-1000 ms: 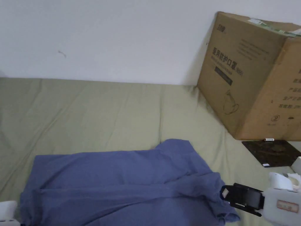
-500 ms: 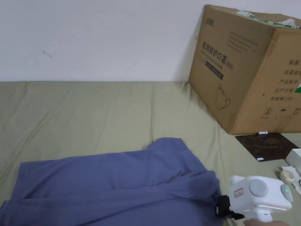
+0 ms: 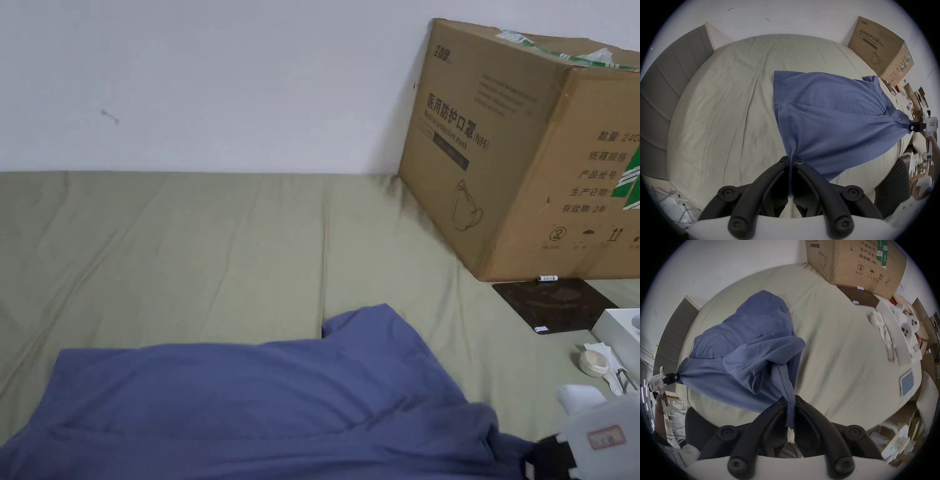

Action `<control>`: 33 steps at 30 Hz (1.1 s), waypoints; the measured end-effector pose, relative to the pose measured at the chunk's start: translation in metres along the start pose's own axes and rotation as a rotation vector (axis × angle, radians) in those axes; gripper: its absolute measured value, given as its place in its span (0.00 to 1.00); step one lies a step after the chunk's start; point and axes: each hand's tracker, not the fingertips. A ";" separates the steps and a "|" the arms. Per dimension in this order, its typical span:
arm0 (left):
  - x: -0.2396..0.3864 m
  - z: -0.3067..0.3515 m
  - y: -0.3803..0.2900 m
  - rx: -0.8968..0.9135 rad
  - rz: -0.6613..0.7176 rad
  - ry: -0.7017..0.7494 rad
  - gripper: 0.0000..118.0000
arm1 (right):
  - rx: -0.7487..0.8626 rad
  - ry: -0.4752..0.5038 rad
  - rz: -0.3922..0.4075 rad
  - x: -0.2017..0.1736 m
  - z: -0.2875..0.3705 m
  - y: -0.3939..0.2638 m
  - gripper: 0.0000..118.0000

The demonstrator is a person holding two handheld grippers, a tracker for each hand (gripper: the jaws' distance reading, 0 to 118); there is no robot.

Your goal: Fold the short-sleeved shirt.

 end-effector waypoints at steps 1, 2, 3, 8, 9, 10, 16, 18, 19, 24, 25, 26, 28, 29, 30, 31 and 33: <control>-0.002 0.004 -0.010 -0.012 -0.007 -0.004 0.02 | -0.027 0.015 -0.009 0.001 0.003 -0.014 0.03; -0.002 0.006 -0.018 -0.025 -0.007 -0.005 0.02 | -0.057 0.031 -0.017 0.002 0.003 -0.025 0.03; -0.003 0.006 -0.030 -0.048 -0.007 -0.012 0.02 | -0.090 0.041 -0.024 -0.001 0.003 -0.037 0.03; -0.011 -0.018 -0.063 -0.142 0.004 -0.060 0.02 | -0.134 0.025 -0.068 -0.001 -0.031 -0.062 0.03; -0.014 -0.020 -0.065 -0.142 0.018 -0.074 0.02 | -0.133 0.020 -0.068 -0.003 -0.035 -0.062 0.03; -0.015 -0.021 -0.065 -0.141 0.033 -0.082 0.03 | -0.136 0.006 -0.070 -0.006 -0.037 -0.060 0.03; -0.023 0.002 -0.058 -0.118 0.094 -0.095 0.86 | -0.203 0.054 -0.147 -0.008 -0.025 -0.049 0.96; -0.022 0.016 -0.051 -0.084 0.127 -0.113 0.86 | -0.175 0.072 -0.189 -0.016 -0.010 -0.042 0.96; -0.019 0.026 -0.046 -0.038 0.141 -0.128 0.86 | -0.146 0.093 -0.201 -0.021 -0.001 -0.038 0.96; 0.017 0.088 -0.022 0.354 0.156 -0.149 0.84 | 0.217 0.168 -0.065 -0.080 0.058 -0.025 0.80; 0.027 0.099 -0.019 0.448 0.144 -0.139 0.80 | 0.335 0.177 -0.033 -0.094 0.070 -0.028 0.57; 0.036 0.107 -0.017 0.508 0.135 -0.139 0.63 | 0.466 0.177 -0.006 -0.107 0.080 -0.033 0.21; 0.051 0.117 -0.015 0.624 0.131 -0.147 0.10 | 0.674 0.178 0.036 -0.139 0.096 -0.040 0.10; 0.060 0.120 -0.011 0.652 0.130 -0.146 0.02 | 0.706 0.215 0.043 -0.148 0.097 -0.038 0.10; 0.069 0.115 -0.003 0.642 0.120 -0.126 0.00 | 0.713 0.307 0.034 -0.155 0.098 -0.035 0.09; 0.072 0.115 0.000 0.660 0.107 -0.098 0.00 | 0.716 0.392 0.024 -0.155 0.095 -0.029 0.09; 0.073 0.107 0.012 0.619 0.112 -0.171 0.00 | 0.755 0.392 -0.019 -0.167 0.093 -0.024 0.08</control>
